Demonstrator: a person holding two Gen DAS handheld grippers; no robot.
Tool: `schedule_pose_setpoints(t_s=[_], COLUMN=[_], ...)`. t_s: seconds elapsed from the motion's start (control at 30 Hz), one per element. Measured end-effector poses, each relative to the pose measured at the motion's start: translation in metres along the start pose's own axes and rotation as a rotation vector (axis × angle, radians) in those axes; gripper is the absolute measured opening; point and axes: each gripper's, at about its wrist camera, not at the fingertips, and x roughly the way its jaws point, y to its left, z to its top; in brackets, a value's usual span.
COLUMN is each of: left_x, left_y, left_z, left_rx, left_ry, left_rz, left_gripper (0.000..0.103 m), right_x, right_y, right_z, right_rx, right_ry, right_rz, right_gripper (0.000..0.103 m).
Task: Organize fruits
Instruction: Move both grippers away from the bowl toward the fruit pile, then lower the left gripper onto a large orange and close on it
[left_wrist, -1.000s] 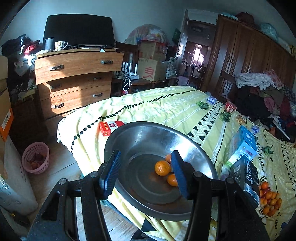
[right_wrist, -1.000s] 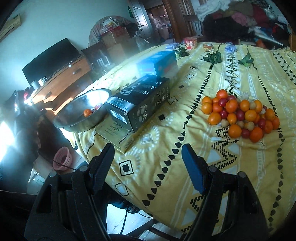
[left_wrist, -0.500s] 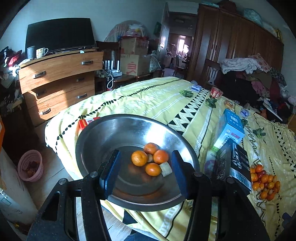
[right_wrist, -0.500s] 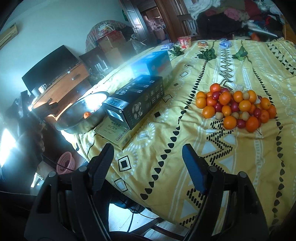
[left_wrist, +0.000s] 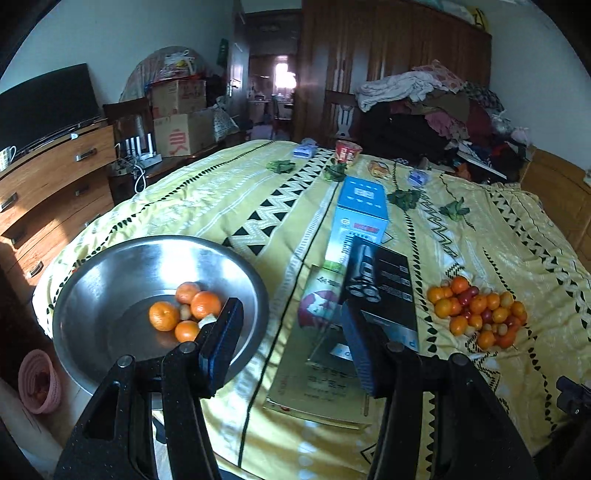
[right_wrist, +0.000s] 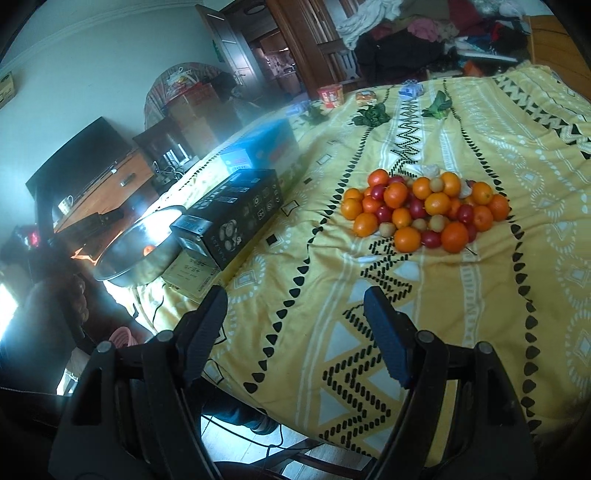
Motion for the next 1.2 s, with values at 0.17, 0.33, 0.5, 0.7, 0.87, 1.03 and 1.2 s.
schedule_pose_setpoints(t_s=[0.17,0.33,0.5,0.7,0.87,1.03,1.2], left_x=[0.008,0.011,0.026,0.067,0.117,0.163,0.177], left_y=[-0.043,-0.095,-0.152,-0.21,-0.245,-0.259,-0.277], left_z=[0.001,0.005,0.01,-0.001,-0.027,-0.047,-0.06], left_rx=[0.08,0.172,0.25,0.309,0.346,0.343,0.369], left_ry=[0.029,0.041,0.077,0.179,0.289,0.374,0.398], left_rz=[-0.073,-0.168,-0.274,-0.409,-0.44,-0.437,-0.503], left_gripper=[0.057,0.057,0.057,0.057,0.057,0.051,0.046], right_x=[-0.008,-0.019,-0.026,-0.033,-0.029,-0.017,-0.011], right_y=[-0.013,-0.026,-0.038,-0.056,-0.065,-0.079,-0.095], right_z=[-0.003,0.001,0.002,0.0,0.001,-0.004,-0.001], right_rx=[0.029,0.06,0.081,0.118,0.099,0.119,0.138], right_ry=[-0.013,-0.045,-0.066,-0.081,-0.064,-0.009,0.005], right_rz=[-0.014,-0.027,-0.048,-0.081,-0.096,-0.094,-0.109], right_gripper=[0.077,0.077,0.077,0.077,0.077,0.077,0.077])
